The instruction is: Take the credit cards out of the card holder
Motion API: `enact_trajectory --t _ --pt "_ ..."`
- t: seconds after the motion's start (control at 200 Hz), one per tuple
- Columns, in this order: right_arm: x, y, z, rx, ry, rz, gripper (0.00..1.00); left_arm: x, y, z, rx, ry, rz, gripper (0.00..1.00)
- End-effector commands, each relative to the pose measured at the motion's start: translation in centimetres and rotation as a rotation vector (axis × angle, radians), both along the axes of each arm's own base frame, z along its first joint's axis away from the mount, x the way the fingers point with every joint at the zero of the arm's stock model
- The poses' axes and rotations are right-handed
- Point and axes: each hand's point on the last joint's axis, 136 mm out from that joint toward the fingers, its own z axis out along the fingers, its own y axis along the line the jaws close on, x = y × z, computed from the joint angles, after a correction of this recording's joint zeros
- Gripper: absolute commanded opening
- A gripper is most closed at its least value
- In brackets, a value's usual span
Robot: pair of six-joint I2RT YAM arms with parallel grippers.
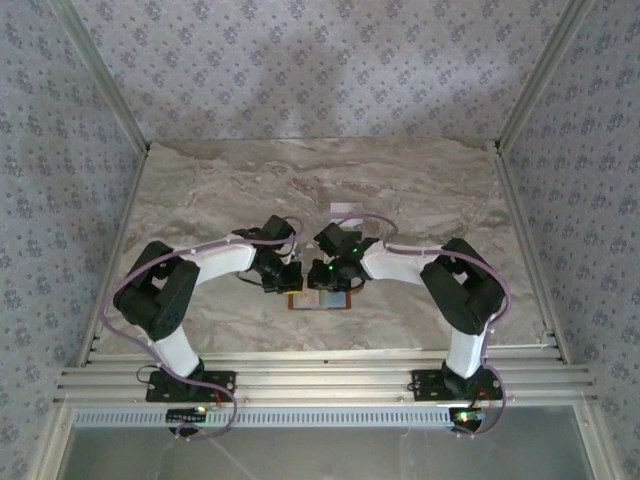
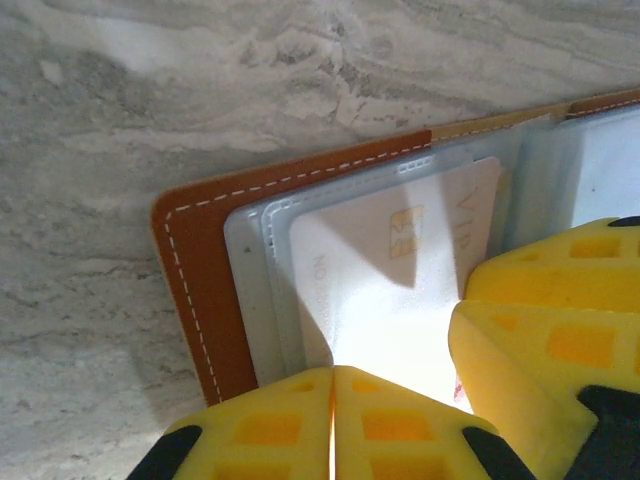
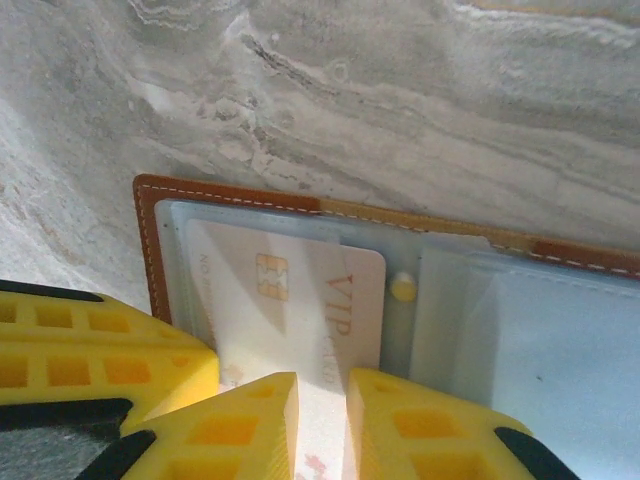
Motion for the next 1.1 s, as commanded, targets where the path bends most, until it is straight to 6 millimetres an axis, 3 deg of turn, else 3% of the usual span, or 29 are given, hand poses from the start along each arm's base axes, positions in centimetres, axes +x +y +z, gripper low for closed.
enact_trajectory --t 0.0,0.39,0.66,1.004,1.094 --pt "-0.4 -2.9 -0.9 -0.145 -0.006 -0.006 0.23 -2.1 2.3 -2.0 0.110 0.081 0.015 0.10" --pt "-0.4 -3.5 -0.6 -0.188 -0.014 0.004 0.22 -2.0 2.7 -1.4 0.124 0.072 0.025 0.11" --pt "-0.3 -0.4 0.6 0.008 -0.001 0.016 0.23 -2.0 2.5 -1.7 0.117 0.077 0.028 0.10" --pt "-1.1 -1.9 -1.3 -0.081 0.067 0.011 0.29 -2.4 2.8 -2.3 0.132 0.097 0.030 0.07" --pt "-1.1 -1.2 -1.1 -0.040 0.067 0.034 0.31 -2.5 2.9 -2.6 0.134 0.105 0.034 0.07"
